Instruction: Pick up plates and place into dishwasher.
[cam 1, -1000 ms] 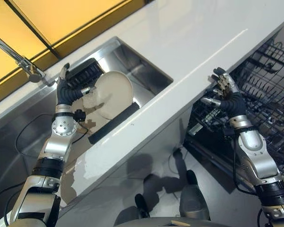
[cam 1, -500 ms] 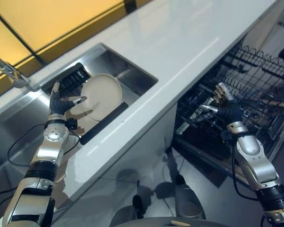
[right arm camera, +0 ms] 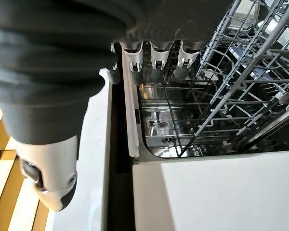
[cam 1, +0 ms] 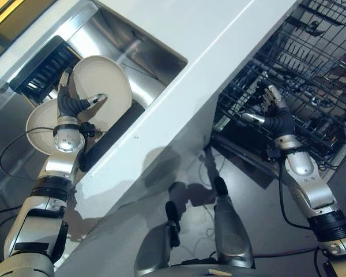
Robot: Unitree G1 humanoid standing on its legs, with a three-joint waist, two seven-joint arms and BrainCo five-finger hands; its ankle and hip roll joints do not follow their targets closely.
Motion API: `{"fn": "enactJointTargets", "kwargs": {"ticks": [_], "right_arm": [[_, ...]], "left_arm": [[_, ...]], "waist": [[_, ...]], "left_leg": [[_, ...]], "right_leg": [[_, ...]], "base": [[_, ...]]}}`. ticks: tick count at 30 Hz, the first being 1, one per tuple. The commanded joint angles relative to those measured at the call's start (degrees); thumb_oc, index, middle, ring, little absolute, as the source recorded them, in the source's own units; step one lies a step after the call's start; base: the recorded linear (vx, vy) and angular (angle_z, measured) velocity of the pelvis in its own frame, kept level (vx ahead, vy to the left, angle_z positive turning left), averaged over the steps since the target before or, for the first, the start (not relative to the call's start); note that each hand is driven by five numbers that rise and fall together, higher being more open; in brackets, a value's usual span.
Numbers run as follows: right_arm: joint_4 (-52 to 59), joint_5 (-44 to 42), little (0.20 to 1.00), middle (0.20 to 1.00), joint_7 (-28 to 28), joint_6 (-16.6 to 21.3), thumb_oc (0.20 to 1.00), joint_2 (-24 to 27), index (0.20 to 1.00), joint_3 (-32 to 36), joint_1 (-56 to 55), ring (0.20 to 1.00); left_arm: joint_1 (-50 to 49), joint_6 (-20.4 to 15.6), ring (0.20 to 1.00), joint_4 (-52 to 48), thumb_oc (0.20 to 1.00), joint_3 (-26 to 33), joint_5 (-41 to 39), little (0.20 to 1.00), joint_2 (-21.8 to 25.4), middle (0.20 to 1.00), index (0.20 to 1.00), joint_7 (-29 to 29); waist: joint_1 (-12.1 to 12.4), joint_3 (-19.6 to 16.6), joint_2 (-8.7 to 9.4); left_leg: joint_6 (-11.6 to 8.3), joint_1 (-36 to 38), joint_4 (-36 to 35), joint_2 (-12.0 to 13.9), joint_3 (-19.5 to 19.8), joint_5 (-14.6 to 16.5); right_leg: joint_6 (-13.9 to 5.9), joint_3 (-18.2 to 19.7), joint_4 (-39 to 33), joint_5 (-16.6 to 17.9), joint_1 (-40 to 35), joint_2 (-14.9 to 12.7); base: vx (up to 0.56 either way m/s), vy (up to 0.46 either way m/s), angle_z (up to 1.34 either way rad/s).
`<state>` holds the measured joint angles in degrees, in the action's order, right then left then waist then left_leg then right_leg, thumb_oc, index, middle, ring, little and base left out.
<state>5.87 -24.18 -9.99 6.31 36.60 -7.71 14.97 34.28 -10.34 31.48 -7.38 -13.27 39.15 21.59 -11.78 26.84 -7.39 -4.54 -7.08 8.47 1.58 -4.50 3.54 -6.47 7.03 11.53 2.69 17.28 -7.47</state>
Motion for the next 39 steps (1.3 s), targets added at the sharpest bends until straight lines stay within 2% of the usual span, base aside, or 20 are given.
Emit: {"fn": "enactJointTargets", "kwargs": {"ticks": [1,6,8,14,18,25,28,32,36,39], "right_arm": [[3.32,1.42,1.0,1.0,-0.65,1.63,1.0,-0.27,1.0,-0.49,3.57,1.0],[3.26,1.8,1.0,1.0,-0.77,0.97,1.0,0.05,1.0,-1.24,4.54,1.0],[3.9,1.77,1.0,1.0,-1.13,0.18,1.0,0.25,1.0,-1.64,4.8,1.0],[4.29,1.54,1.0,1.0,-2.14,-0.34,1.0,0.08,1.0,-2.73,5.73,1.0],[4.54,1.5,1.0,1.0,-2.72,-0.92,1.0,0.05,1.0,-3.11,6.24,1.0],[4.56,1.67,1.0,1.0,-2.84,-1.23,1.0,-0.33,1.0,-2.23,6.48,1.0],[4.68,1.8,1.0,1.0,-2.82,-1.34,1.0,-0.14,1.0,-2.01,6.3,1.0],[4.49,1.92,1.0,1.0,-2.41,-1.6,1.0,0.51,1.0,-1.72,6.8,1.0],[5.04,1.37,1.0,1.0,-2.13,-2.93,1.0,1.71,1.0,-1.55,7.58,1.0],[5.2,0.91,1.0,1.0,-2.26,-3.1,1.0,2.78,1.0,-1.6,7.86,1.0]], "left_arm": [[4.03,0.5,1.0,0.51,1.0,2.13,-1.26,1.0,4.4,1.0,1.0,3.21],[5.85,6.08,1.0,5.69,1.0,3.69,-3.44,1.0,5.93,1.0,1.0,9.49],[6.92,7.24,1.0,7.47,1.0,4.21,-5.67,1.0,7.11,1.0,1.0,11.92],[9.96,9.17,1.0,9.86,1.0,3.72,-6.63,1.0,7.48,1.0,1.0,13.06],[10.77,8.98,1.0,10.36,1.0,2.98,-6.79,1.0,6.94,1.0,1.0,12.32],[10.36,8.42,1.0,8.59,1.0,1.12,-7.66,1.0,5.64,1.0,1.0,1.88],[10.02,9.34,1.0,8.1,1.0,0.23,-9.24,1.0,5.25,1.0,1.0,-2.27],[9.65,13.26,1.0,8.64,1.0,-0.51,-11.63,1.0,4.52,1.0,1.0,-6.1],[8.97,17.01,1.0,10.9,1.0,-2.25,-15.62,1.0,4.19,1.0,1.0,-12.35],[8.52,18.62,1.0,12.43,1.0,-2.95,-18.81,1.0,4.24,1.0,1.0,-15.34]], "waist": [[0.02,-1.28,1.03],[0.04,-0.69,0.83],[0.07,-0.61,0.98],[0.19,-0.09,1.6],[0.26,0.33,1.78],[0.14,1.53,1.96],[-0.03,1.81,1.64],[-0.48,2.28,0.97],[-1.05,2.7,0.43],[-1.35,2.88,0.04]], "left_leg": [[2.38,-5.63,5.57,-3.78,-0.51,0.52],[2.36,-6.61,6.36,-4.01,-0.65,0.53],[2.34,-6.87,6.45,-3.91,-0.69,0.5],[2.25,-8.21,7.34,-3.57,-0.8,0.46],[2.31,-8.95,7.61,-3.37,-0.92,0.4],[2.51,-9.79,8.06,-3.34,-1.02,0.37],[2.64,-9.81,8.03,-3.5,-1.04,0.28],[2.78,-9.7,7.92,-3.79,-1.13,0.18],[2.74,-9.42,7.54,-3.96,-1.28,-0.12],[2.66,-8.99,7.08,-3.99,-1.47,-0.32]], "right_leg": [[1.08,-0.08,5.38,-6.68,0.0,-0.37],[1.09,0.21,5.54,-6.48,0.68,-0.98],[1.11,0.18,5.67,-6.52,0.89,-1.12],[1.26,-0.07,6.71,-6.62,2.14,-1.12],[1.26,-0.14,7.1,-6.62,2.85,-1.15],[1.09,0.41,7.33,-6.07,3.79,-0.77],[1.02,0.79,7.34,-5.89,3.95,-0.69],[0.98,1.13,7.33,-5.66,4.29,-0.75],[0.86,1.47,6.93,-5.35,4.24,-0.79],[0.76,1.53,6.5,-5.25,3.92,-0.96]], "base": [[0.09,0.081,-0.01],[0.05,0.066,0.0],[0.04,0.027,-0.01],[0.0,-0.001,0.01],[0.0,-0.003,0.06],[0.0,-0.001,0.01],[0.03,0.022,-0.02],[0.02,0.053,0.0],[0.02,0.056,-0.02],[0.02,0.046,-0.01]]}}
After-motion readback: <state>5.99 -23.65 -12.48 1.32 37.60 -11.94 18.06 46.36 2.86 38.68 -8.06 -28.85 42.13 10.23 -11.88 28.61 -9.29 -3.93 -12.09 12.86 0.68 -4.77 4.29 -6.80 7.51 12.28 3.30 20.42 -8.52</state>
